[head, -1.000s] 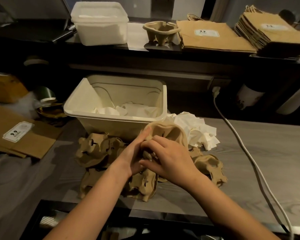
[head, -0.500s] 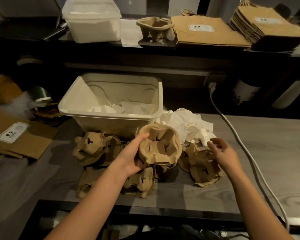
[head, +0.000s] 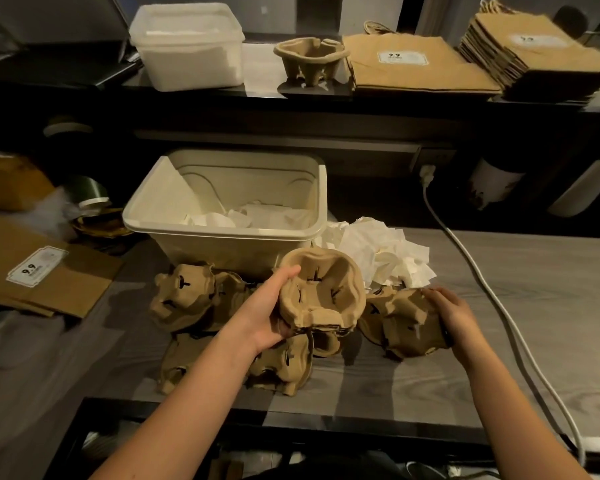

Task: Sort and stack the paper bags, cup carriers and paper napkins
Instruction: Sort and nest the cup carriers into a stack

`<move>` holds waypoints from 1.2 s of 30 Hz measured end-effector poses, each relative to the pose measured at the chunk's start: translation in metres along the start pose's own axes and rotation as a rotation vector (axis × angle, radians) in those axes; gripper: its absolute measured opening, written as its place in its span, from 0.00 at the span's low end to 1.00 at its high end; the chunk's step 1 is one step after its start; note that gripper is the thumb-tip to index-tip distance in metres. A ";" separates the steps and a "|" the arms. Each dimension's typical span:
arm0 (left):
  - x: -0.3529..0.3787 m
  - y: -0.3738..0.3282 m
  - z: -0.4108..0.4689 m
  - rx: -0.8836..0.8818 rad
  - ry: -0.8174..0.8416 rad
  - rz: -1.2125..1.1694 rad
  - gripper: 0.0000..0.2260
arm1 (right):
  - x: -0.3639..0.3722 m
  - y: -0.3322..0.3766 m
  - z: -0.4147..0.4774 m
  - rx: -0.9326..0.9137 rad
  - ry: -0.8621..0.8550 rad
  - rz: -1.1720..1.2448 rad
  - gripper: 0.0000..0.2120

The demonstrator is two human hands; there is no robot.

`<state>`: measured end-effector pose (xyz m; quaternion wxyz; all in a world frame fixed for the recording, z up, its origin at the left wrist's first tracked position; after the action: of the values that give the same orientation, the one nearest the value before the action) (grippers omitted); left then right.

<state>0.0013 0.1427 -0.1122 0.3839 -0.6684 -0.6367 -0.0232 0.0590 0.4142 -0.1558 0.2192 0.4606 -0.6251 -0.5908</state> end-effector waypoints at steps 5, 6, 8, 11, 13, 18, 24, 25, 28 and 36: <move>0.003 0.000 0.004 0.000 0.013 0.033 0.15 | 0.001 0.043 -0.011 -0.082 0.054 0.514 0.10; 0.004 0.001 0.006 -0.011 0.011 0.050 0.14 | 0.003 0.059 -0.014 -0.148 0.097 0.606 0.11; 0.004 0.005 0.009 -0.037 -0.003 0.104 0.13 | 0.011 0.098 -0.023 -0.309 0.225 0.780 0.05; 0.006 0.011 0.011 -0.110 0.019 0.128 0.15 | 0.023 0.153 -0.044 -0.549 0.404 0.917 0.07; 0.012 0.016 0.010 -0.172 0.066 0.120 0.16 | 0.035 0.174 -0.055 -0.651 0.435 0.891 0.02; 0.022 0.023 0.006 -0.153 0.194 0.106 0.17 | 0.073 0.186 -0.073 -0.771 0.570 0.641 0.09; 0.035 0.021 -0.010 -0.149 0.414 0.065 0.20 | 0.070 0.171 -0.065 -0.806 0.625 0.414 0.10; 0.039 0.020 -0.013 -0.139 0.453 0.074 0.21 | 0.067 0.166 -0.062 -0.799 0.611 0.403 0.10; 0.034 0.017 -0.009 -0.117 0.422 0.027 0.23 | 0.065 0.155 -0.059 -0.806 0.598 0.354 0.10; 0.035 0.013 -0.008 -0.100 0.509 0.011 0.33 | 0.049 0.140 -0.050 -0.959 0.334 0.189 0.13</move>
<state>0.0227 0.1692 -0.0942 0.4982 -0.6626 -0.5141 -0.2198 0.0325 0.3295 -0.0268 0.5549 0.3377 -0.2793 -0.7072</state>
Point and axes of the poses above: each hand's wrist, its own z-axis towards the middle knuckle, its own x-axis out of the palm, y = z × x, the point moved 8 cm from there along z, towards the middle knuckle, and after that the axes turned 13 degrees about -x, right-handed, at the moved point
